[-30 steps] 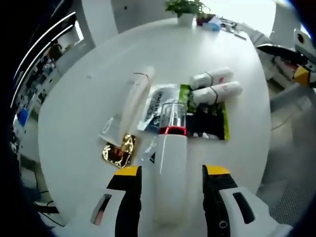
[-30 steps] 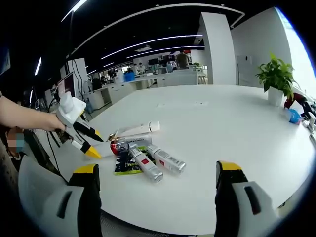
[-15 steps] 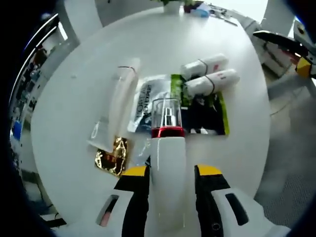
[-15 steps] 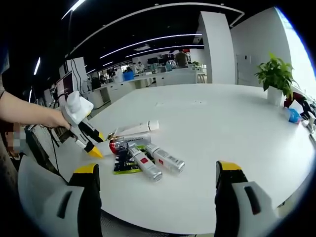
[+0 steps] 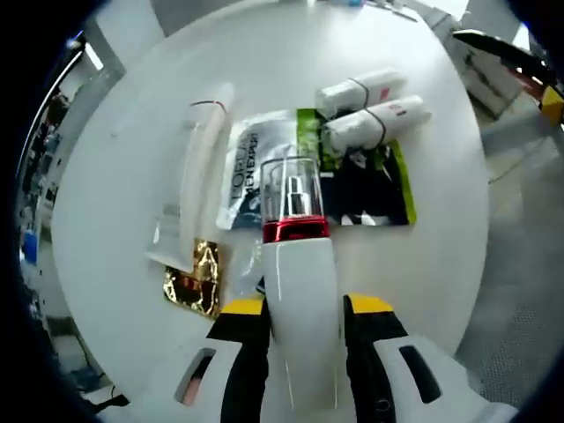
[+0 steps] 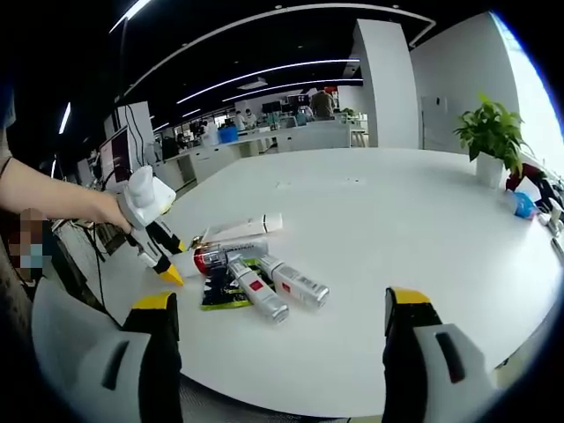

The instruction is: Arrange the skincare products in the storage area until every visible bottle or jar stands upright without overlapping.

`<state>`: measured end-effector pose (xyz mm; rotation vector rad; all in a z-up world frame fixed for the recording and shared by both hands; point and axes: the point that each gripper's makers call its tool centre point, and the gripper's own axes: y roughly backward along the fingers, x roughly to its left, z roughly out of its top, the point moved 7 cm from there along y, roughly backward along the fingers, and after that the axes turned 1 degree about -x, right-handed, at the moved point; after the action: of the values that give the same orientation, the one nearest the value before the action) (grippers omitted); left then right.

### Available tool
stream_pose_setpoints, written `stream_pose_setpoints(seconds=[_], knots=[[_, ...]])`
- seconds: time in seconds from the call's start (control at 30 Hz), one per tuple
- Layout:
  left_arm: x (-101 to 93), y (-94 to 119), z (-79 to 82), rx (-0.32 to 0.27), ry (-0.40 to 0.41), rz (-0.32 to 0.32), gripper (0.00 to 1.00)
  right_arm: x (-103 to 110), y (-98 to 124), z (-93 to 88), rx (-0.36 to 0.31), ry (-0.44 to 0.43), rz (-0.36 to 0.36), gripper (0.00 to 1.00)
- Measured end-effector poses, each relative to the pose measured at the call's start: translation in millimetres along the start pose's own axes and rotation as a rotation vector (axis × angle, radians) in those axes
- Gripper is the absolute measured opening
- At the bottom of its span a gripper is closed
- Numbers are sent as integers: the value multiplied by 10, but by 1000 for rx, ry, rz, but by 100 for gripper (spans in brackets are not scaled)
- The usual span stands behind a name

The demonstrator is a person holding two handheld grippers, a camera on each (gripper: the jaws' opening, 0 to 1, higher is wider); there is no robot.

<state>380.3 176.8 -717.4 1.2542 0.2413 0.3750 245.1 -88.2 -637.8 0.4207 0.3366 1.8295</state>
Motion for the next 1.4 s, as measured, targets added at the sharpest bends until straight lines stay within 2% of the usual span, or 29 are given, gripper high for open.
stream_pose_setpoints(seconds=[0.37,0.5,0.73,0.87,1.13,1.33,1.4], knots=[[12,-12,24,45,-9,-15,29,0,-2,-7,7,6,-2,97],[9,-13,22,44,-3,-8,28,3,-2,-8,8,9,-1,96],[15,-1,-11,11,55,-6,26,12,-1,-6,7,19,2,96],[-15,39,-41,-36,149,-43,26,18,-2,-7,8,25,5,96],[-97,191,-55,-141,269,-89,26,39,-5,-7,10,40,14,96],[-200,317,-66,-183,278,-96,26,53,-6,4,3,45,23,96],[-231,369,-49,-216,294,-107,26,62,-3,8,-2,44,32,96]])
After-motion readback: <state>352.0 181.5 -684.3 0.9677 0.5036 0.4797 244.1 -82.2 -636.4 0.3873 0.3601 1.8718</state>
